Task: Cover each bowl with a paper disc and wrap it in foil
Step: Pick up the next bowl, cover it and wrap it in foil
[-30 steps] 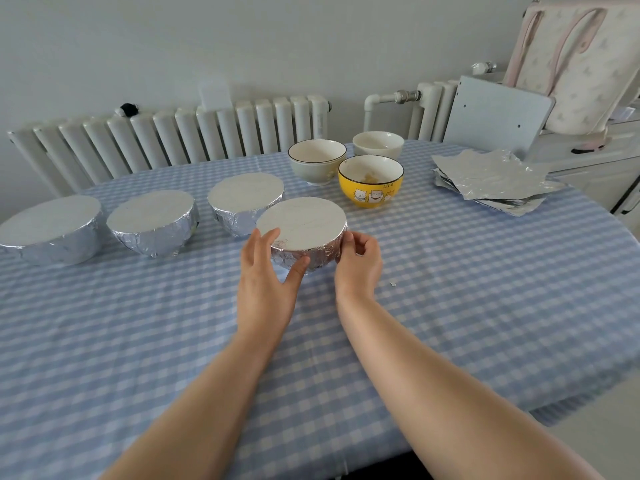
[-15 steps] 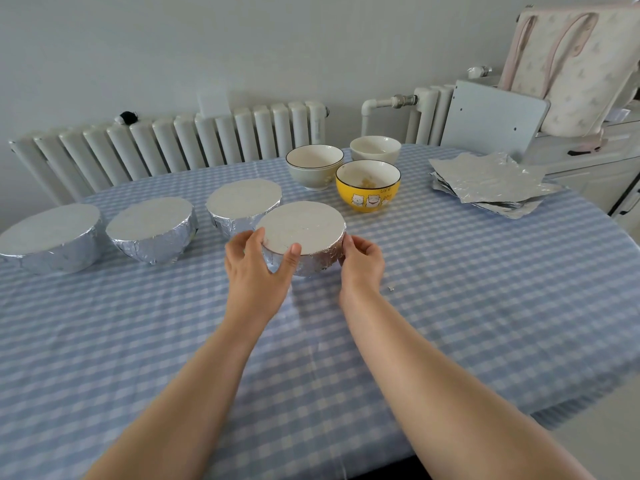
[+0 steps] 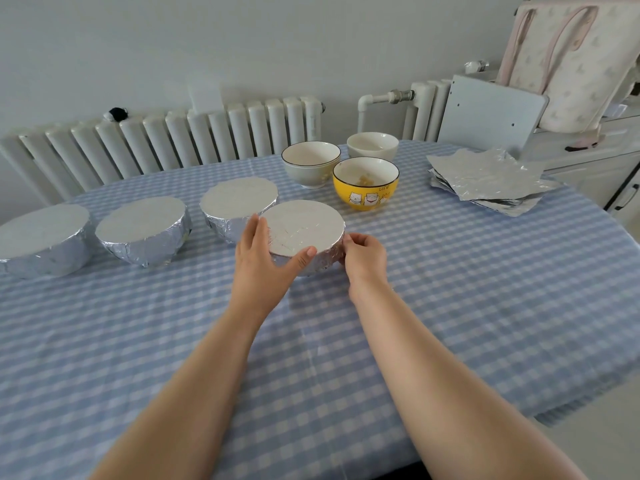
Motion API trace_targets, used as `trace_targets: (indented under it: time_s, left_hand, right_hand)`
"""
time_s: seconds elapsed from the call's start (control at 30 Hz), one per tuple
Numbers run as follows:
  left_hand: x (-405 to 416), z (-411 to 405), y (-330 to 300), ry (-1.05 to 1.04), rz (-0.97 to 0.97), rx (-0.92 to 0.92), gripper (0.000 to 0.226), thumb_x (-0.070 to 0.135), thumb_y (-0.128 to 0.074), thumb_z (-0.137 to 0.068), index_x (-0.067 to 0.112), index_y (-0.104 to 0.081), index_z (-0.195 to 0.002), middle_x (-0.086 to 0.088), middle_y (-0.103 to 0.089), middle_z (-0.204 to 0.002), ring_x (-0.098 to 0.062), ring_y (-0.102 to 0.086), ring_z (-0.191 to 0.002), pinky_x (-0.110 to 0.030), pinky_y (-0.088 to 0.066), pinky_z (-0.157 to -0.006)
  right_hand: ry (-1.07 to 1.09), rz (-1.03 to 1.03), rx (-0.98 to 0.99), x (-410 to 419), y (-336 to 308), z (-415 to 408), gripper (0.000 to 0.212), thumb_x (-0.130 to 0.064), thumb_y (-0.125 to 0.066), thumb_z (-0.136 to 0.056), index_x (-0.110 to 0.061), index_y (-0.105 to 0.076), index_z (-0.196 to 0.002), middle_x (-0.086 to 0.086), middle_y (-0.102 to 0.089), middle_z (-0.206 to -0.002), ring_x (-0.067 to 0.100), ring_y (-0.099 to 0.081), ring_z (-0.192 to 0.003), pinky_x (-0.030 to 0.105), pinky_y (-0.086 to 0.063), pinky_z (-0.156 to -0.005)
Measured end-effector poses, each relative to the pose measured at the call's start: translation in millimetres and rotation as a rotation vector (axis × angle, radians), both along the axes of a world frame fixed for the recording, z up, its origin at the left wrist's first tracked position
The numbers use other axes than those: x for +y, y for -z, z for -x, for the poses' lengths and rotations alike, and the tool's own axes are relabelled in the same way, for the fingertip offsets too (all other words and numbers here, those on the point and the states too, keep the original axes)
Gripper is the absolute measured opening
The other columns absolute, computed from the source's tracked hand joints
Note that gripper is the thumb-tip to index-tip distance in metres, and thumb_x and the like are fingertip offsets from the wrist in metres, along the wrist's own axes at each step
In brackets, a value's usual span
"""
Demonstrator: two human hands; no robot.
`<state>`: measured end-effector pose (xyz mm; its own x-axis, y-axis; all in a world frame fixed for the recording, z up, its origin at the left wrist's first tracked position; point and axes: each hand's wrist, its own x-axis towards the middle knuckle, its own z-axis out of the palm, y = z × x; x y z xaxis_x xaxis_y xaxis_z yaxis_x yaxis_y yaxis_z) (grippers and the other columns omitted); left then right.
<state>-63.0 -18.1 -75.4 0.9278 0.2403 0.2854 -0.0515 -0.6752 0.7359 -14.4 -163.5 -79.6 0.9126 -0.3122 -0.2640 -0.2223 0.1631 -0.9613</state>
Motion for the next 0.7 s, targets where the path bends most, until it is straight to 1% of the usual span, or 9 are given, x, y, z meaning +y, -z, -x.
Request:
trace_targets:
  time_s: [0.07, 0.17, 0.3, 0.37, 0.43, 0.47, 0.6, 0.63, 0.7]
  left_hand:
    - [-1.4, -0.5, 3.3, 0.004, 0.017, -0.013, 0.116, 0.089, -0.052, -0.065, 0.005, -0.034, -0.143, -0.007, -0.028, -0.155, -0.029, -0.025, -0.142, -0.049, -0.031, -0.114]
    - [-2.2, -0.6, 5.9, -0.009, 0.024, -0.037, 0.114, 0.085, -0.057, -0.067, 0.008, -0.032, -0.148, -0.005, -0.025, -0.158, -0.026, -0.022, -0.145, -0.047, -0.027, -0.117]
    - [-4.4, 0.0, 7.7, -0.021, 0.036, -0.051, 0.112, 0.076, -0.058, -0.065, 0.013, -0.028, -0.152, -0.001, -0.02, -0.161, -0.022, -0.018, -0.147, -0.043, -0.024, -0.119]
    - [-5.0, 0.8, 7.2, -0.021, 0.039, -0.06, 0.111, 0.075, -0.057, -0.066, 0.013, -0.028, -0.152, 0.0, -0.02, -0.161, -0.022, -0.018, -0.146, -0.043, -0.025, -0.119]
    - [-5.0, 1.9, 6.8, -0.024, 0.055, -0.057, 0.111, 0.075, -0.057, -0.066, 0.013, -0.027, -0.153, 0.001, -0.018, -0.162, -0.02, -0.017, -0.147, -0.042, -0.024, -0.12]
    - [-4.6, 2.2, 6.9, -0.027, 0.066, -0.051, 0.112, 0.076, -0.057, -0.066, 0.014, -0.027, -0.154, 0.002, -0.017, -0.162, -0.019, -0.016, -0.148, -0.042, -0.023, -0.12]
    - [-5.9, 4.0, 6.1, -0.029, 0.079, -0.055, 0.113, 0.076, -0.057, -0.064, 0.014, -0.028, -0.154, 0.002, -0.015, -0.163, -0.017, -0.013, -0.148, -0.039, -0.021, -0.121]
    - [-6.4, 4.1, 5.9, -0.029, 0.077, -0.052, 0.113, 0.076, -0.057, -0.064, 0.014, -0.028, -0.154, 0.002, -0.015, -0.163, -0.017, -0.013, -0.148, -0.038, -0.021, -0.121]
    - [-7.3, 4.6, 5.7, -0.027, 0.072, -0.049, 0.113, 0.076, -0.057, -0.064, 0.015, -0.028, -0.154, 0.002, -0.014, -0.163, -0.016, -0.013, -0.149, -0.038, -0.021, -0.121]
  right_hand:
    - [0.022, -0.04, -0.005, -2.6, 0.5, 0.4, 0.003, -0.015, -0.064, -0.094, -0.014, -0.064, -0.092, 0.002, -0.069, -0.091, 0.012, -0.065, -0.077, 0.03, -0.058, -0.08]
    - [0.032, -0.114, -0.005, -3.6, 0.9, 1.5, 0.01, -0.015, -0.07, -0.091, -0.007, -0.067, -0.097, 0.003, -0.071, -0.089, 0.01, -0.064, -0.071, 0.023, -0.058, -0.069]
    - [0.039, -0.145, -0.001, -2.0, 0.6, 1.7, 0.008, -0.013, -0.068, -0.092, -0.006, -0.068, -0.096, 0.003, -0.07, -0.084, 0.009, -0.064, -0.065, 0.018, -0.054, -0.058]
    - [0.036, -0.175, 0.01, -1.0, -0.6, 2.2, 0.006, -0.011, -0.066, -0.093, -0.008, -0.069, -0.089, 0.002, -0.07, -0.079, 0.007, -0.064, -0.062, 0.017, -0.053, -0.055]
    - [0.032, -0.218, 0.033, -0.6, -3.0, 3.6, 0.012, -0.011, -0.067, -0.093, -0.013, -0.069, -0.081, 0.0, -0.07, -0.075, 0.007, -0.066, -0.062, 0.017, -0.054, -0.056]
    - [0.031, -0.24, 0.043, -0.7, -3.8, 4.0, 0.011, -0.012, -0.068, -0.092, -0.014, -0.069, -0.081, 0.0, -0.071, -0.075, 0.007, -0.067, -0.063, 0.017, -0.054, -0.056]
    - [0.043, -0.232, 0.035, 0.1, -4.0, 4.7, 0.003, -0.012, -0.069, -0.091, -0.009, -0.068, -0.09, 0.001, -0.07, -0.079, 0.009, -0.066, -0.064, 0.018, -0.054, -0.056]
    - [0.051, -0.203, 0.024, 0.1, -2.9, 4.5, 0.004, -0.012, -0.069, -0.091, -0.008, -0.068, -0.092, 0.002, -0.07, -0.08, 0.009, -0.066, -0.066, 0.019, -0.056, -0.059]
    - [0.055, -0.127, -0.003, -0.1, -0.2, 4.3, 0.004, -0.014, -0.07, -0.091, -0.011, -0.068, -0.09, 0.002, -0.071, -0.084, 0.014, -0.069, -0.074, 0.024, -0.06, -0.069]
